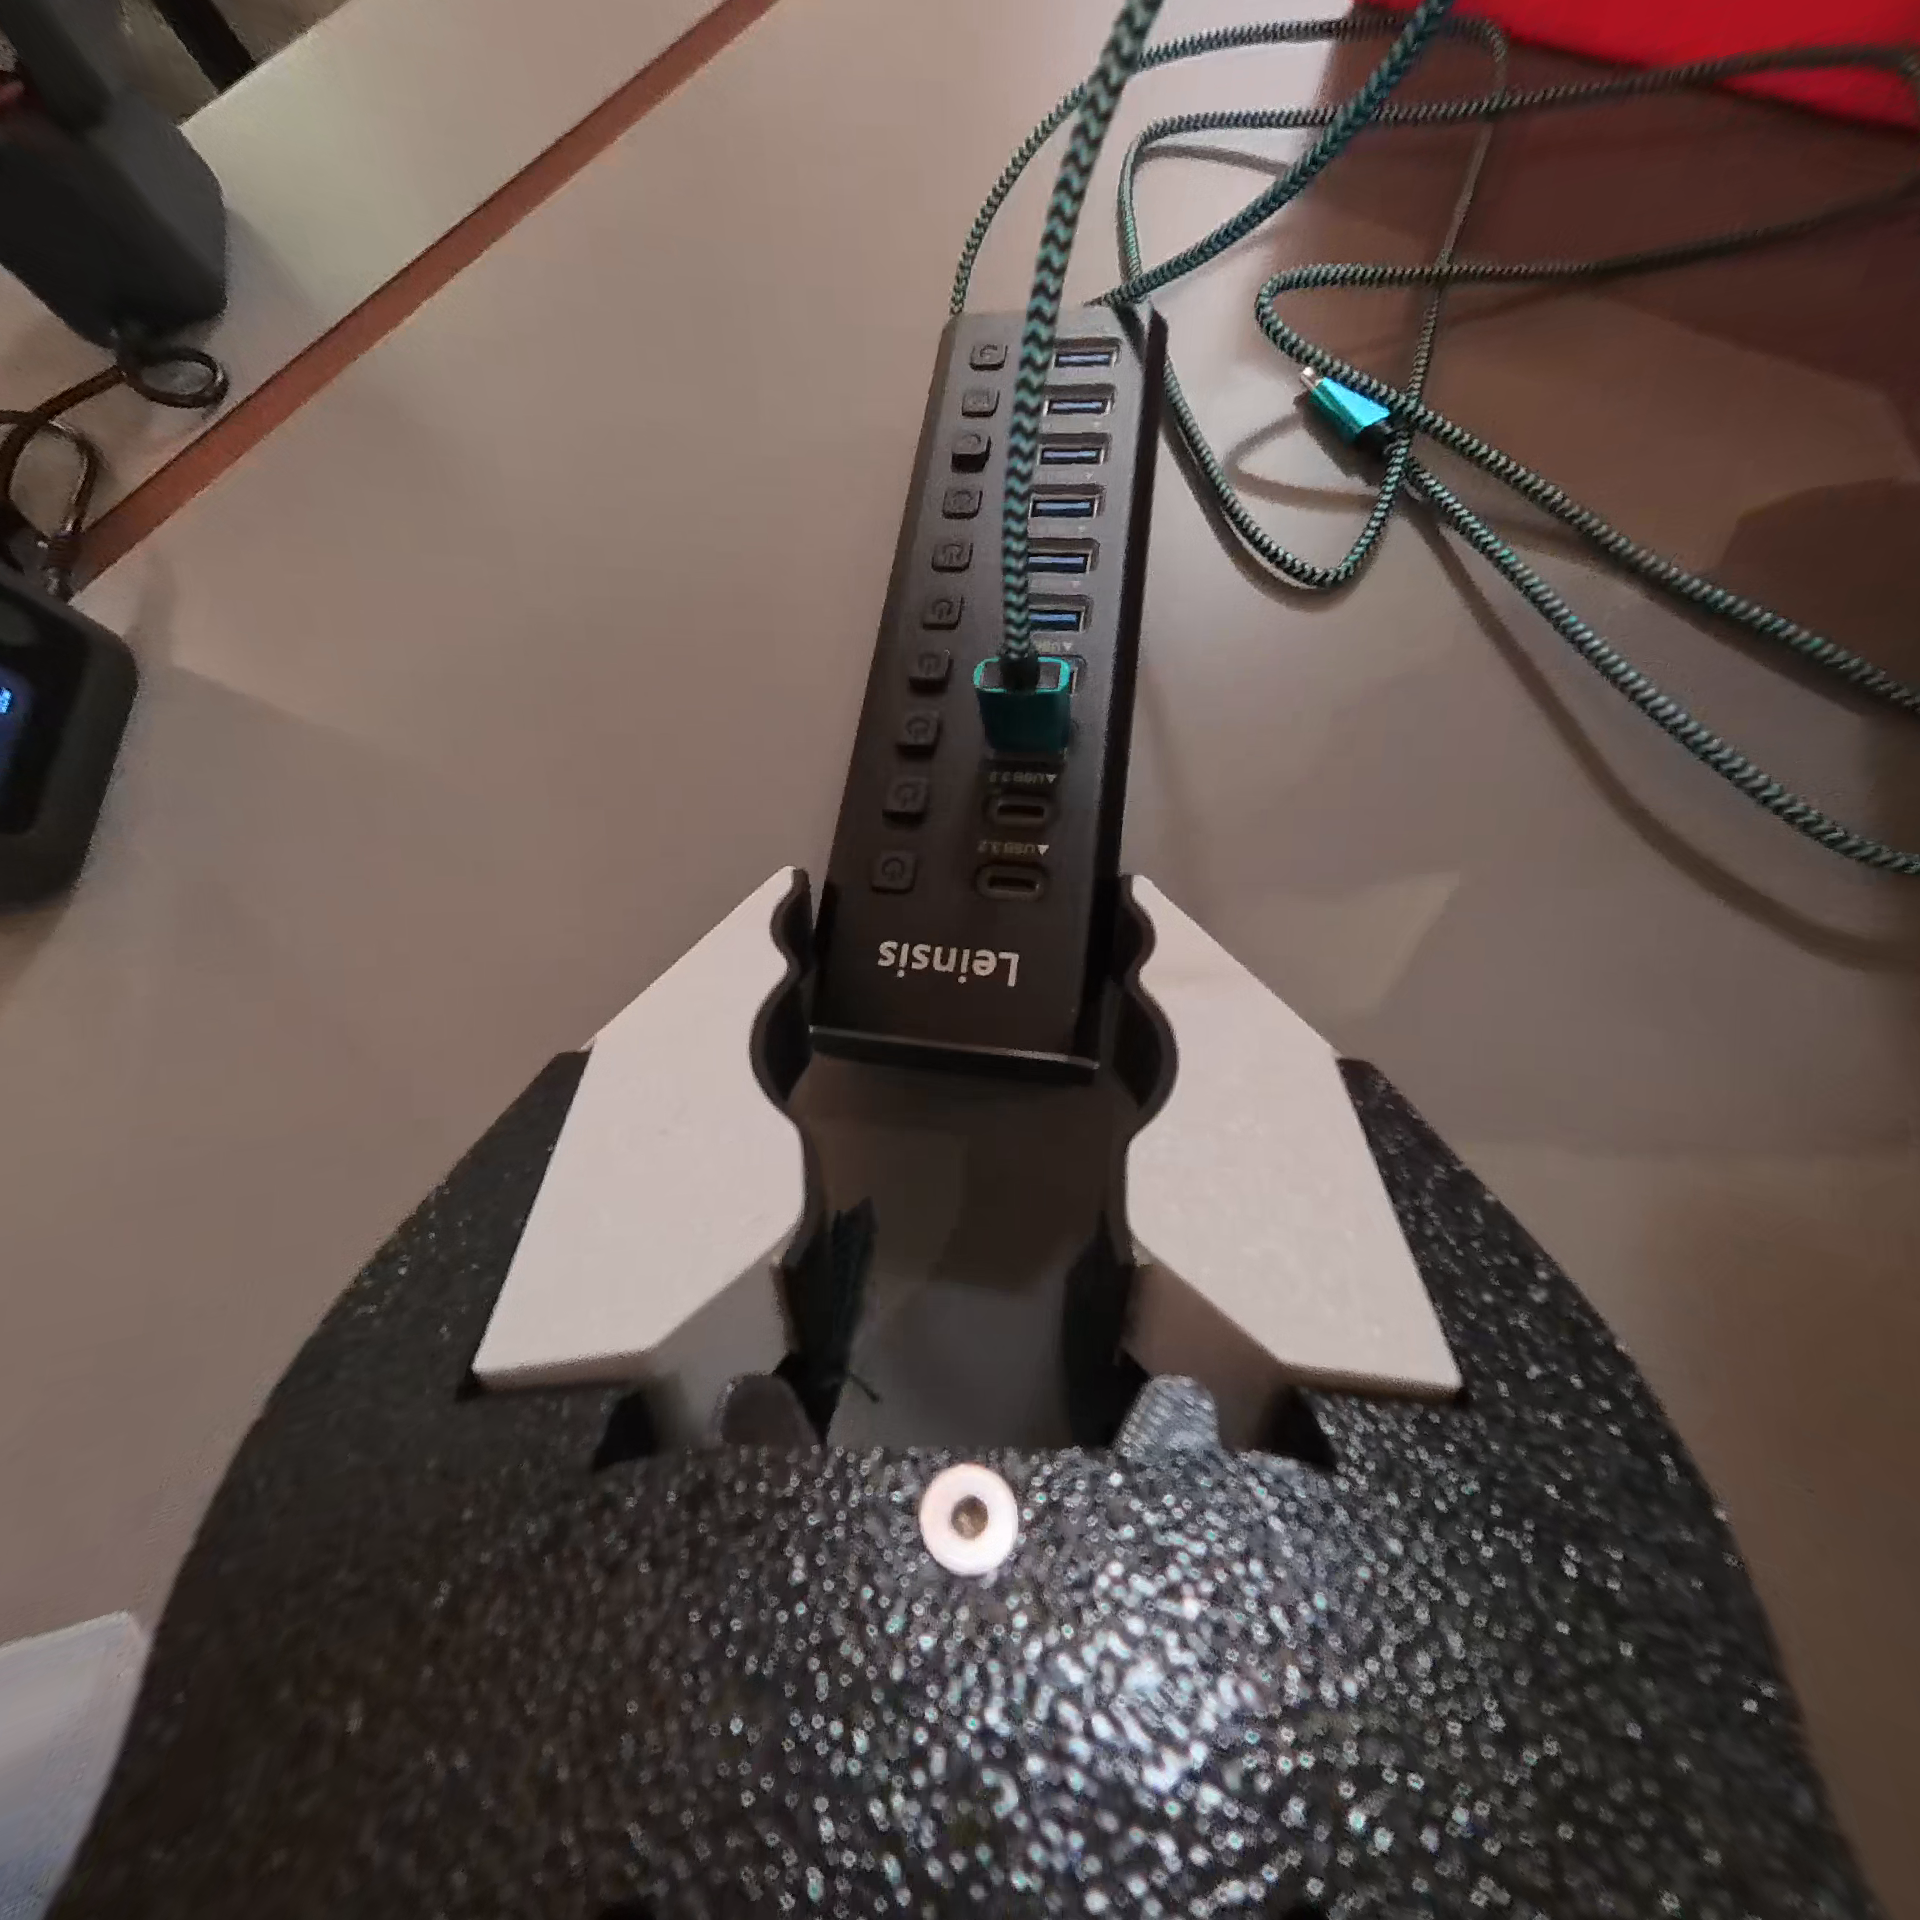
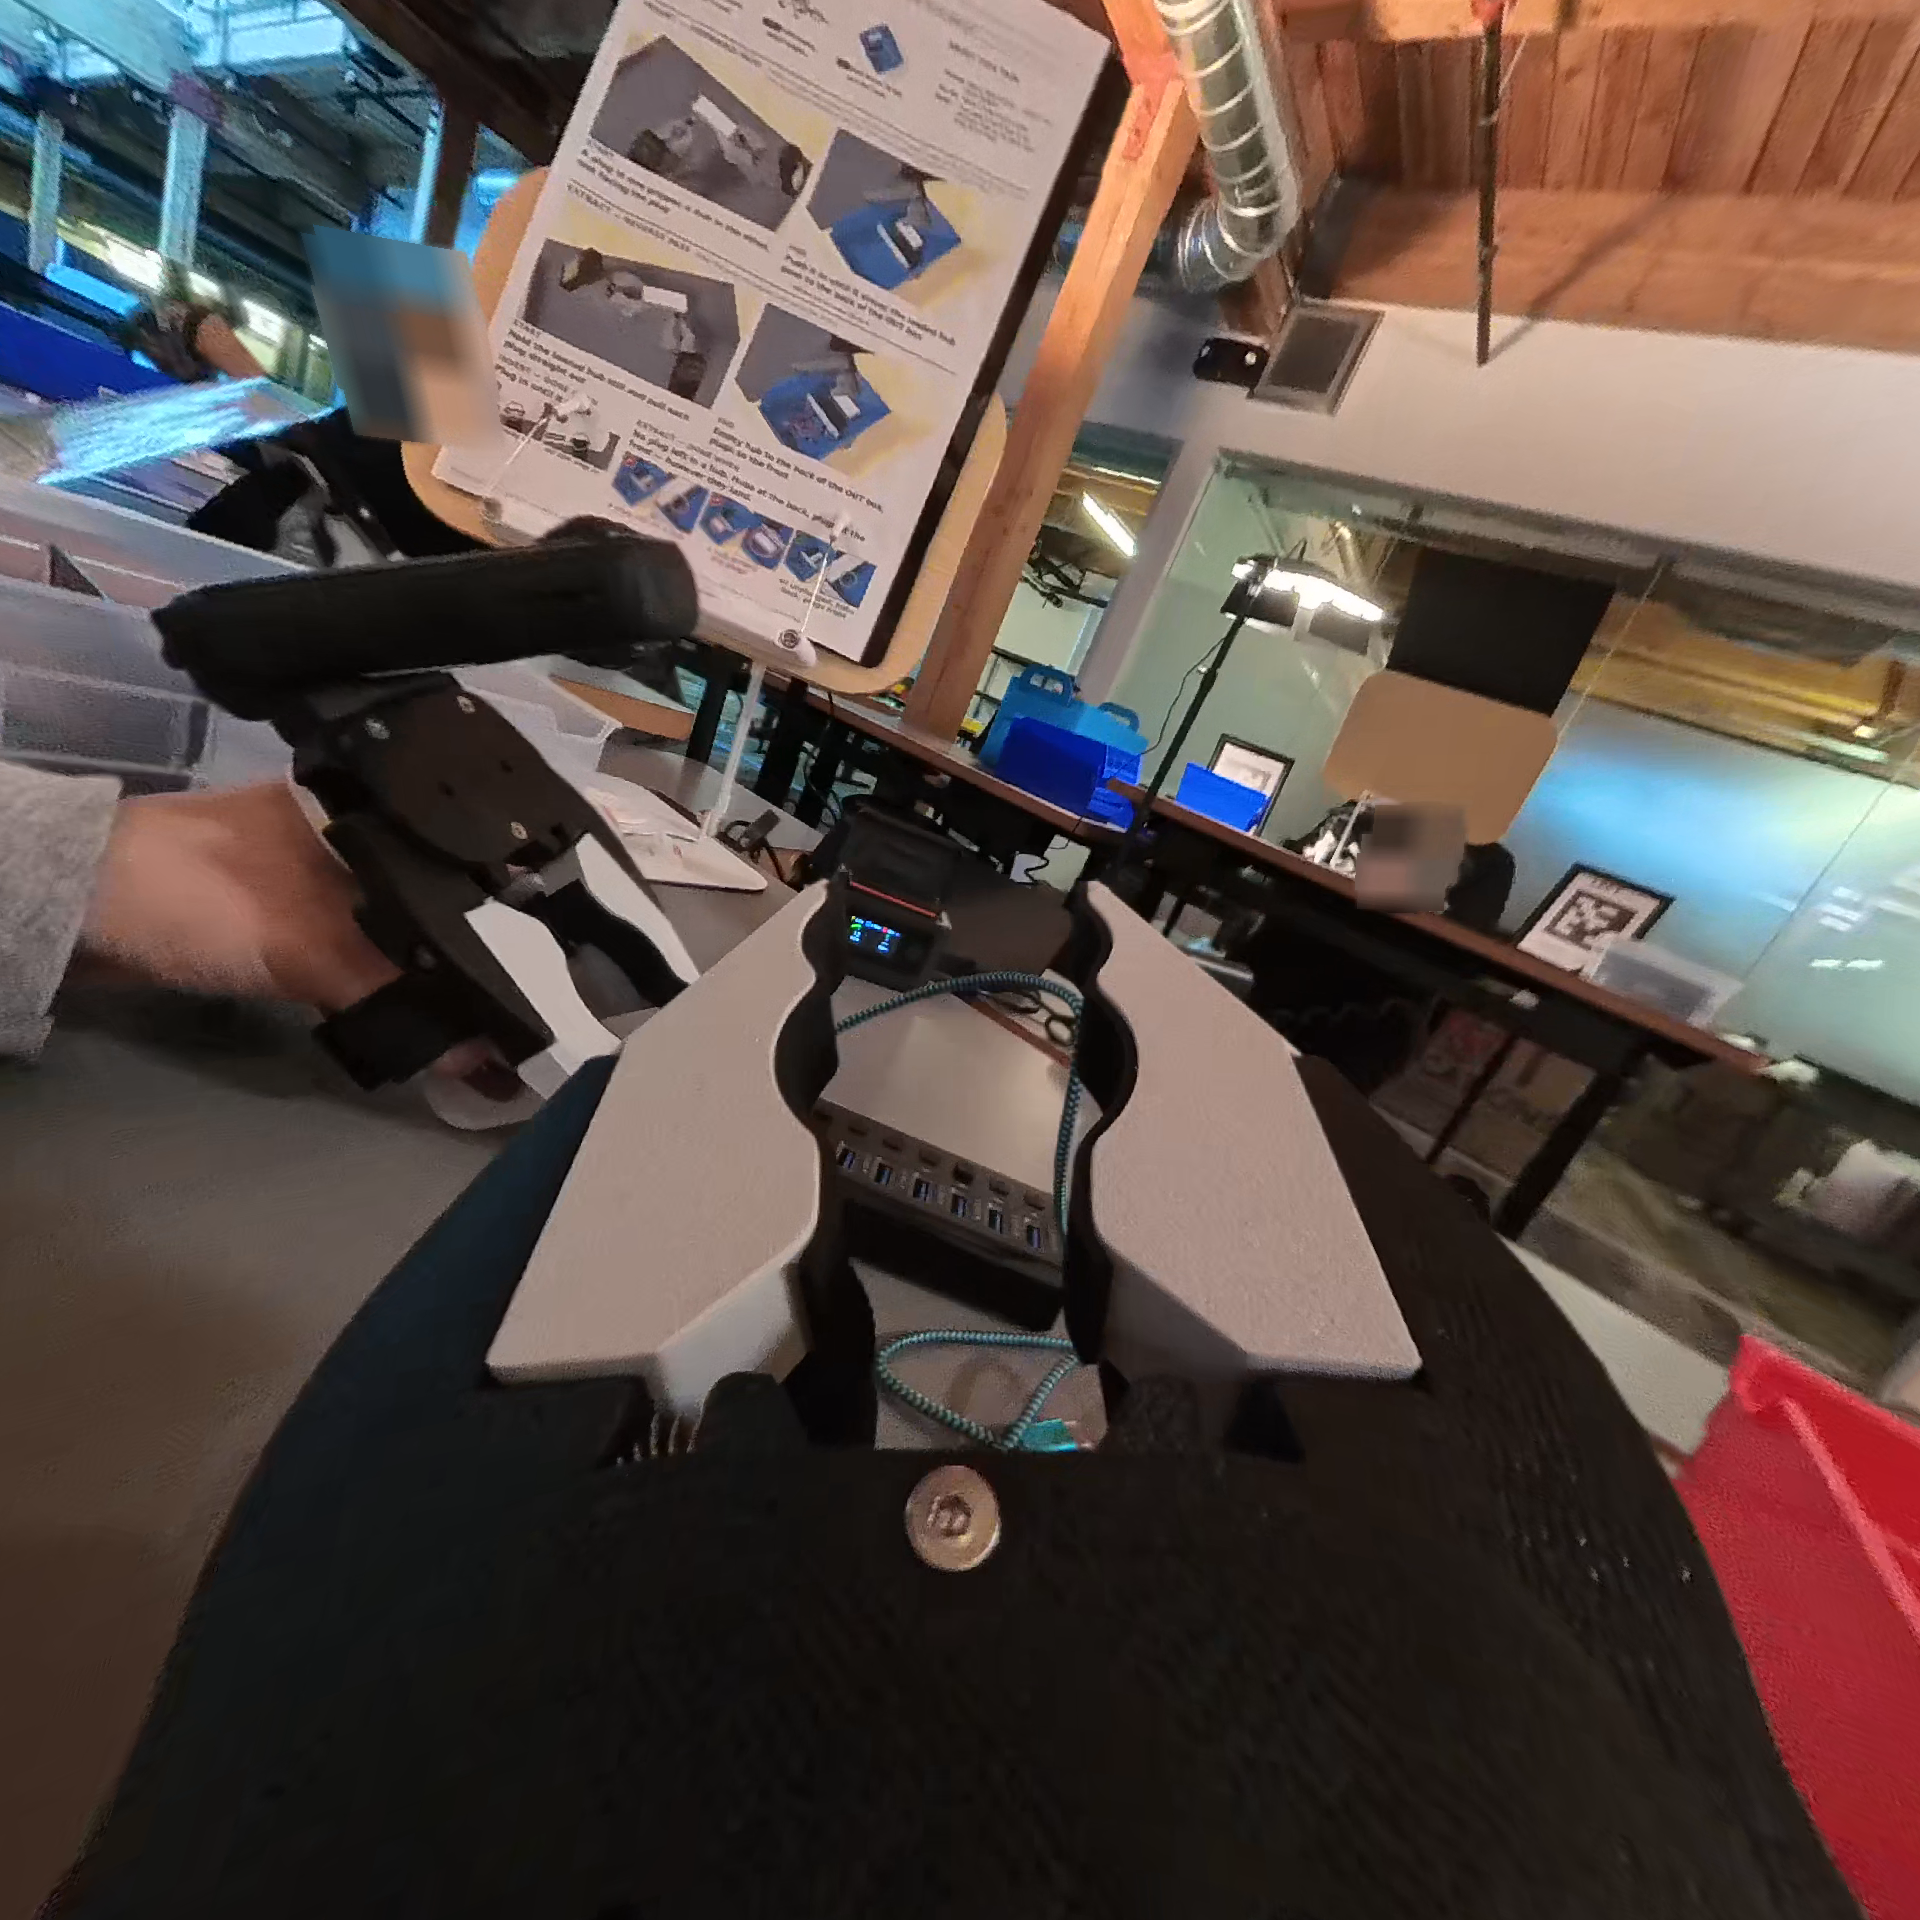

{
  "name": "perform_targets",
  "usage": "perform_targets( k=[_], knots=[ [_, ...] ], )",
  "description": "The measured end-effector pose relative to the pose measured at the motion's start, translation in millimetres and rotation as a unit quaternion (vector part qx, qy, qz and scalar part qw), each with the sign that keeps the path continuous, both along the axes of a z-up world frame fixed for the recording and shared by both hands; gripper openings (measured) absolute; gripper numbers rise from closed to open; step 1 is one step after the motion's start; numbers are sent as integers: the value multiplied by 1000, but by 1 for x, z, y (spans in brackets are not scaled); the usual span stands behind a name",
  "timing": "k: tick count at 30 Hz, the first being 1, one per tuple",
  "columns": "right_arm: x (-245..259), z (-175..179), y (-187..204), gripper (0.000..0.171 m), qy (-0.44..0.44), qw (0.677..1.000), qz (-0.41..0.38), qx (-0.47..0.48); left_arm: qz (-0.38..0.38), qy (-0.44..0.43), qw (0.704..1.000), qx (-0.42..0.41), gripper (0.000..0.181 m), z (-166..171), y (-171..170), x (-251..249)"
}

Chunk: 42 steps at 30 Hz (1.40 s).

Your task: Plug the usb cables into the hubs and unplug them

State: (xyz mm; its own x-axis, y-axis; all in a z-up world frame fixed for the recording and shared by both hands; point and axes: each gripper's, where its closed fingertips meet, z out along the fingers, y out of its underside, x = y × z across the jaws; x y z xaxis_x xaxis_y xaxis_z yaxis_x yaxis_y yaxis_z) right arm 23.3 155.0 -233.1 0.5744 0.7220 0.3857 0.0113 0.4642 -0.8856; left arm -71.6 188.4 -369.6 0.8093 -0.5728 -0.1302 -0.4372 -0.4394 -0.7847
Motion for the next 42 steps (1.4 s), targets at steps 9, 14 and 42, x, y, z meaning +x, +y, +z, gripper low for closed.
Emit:
perform_targets(
  k=[9,14,42],
  knots=[
    [-3,-12,11,36,9,998,22,-64,105,2,978,178,61,54,5,-19],
    [-6,-16,11,26,-10,998,16,-57,97,-101,969,206,52,78,-4,-13],
    [-6,-26,9,24,-34,997,23,-71,117,-92,973,175,4,59,3,-20]
  ],
)
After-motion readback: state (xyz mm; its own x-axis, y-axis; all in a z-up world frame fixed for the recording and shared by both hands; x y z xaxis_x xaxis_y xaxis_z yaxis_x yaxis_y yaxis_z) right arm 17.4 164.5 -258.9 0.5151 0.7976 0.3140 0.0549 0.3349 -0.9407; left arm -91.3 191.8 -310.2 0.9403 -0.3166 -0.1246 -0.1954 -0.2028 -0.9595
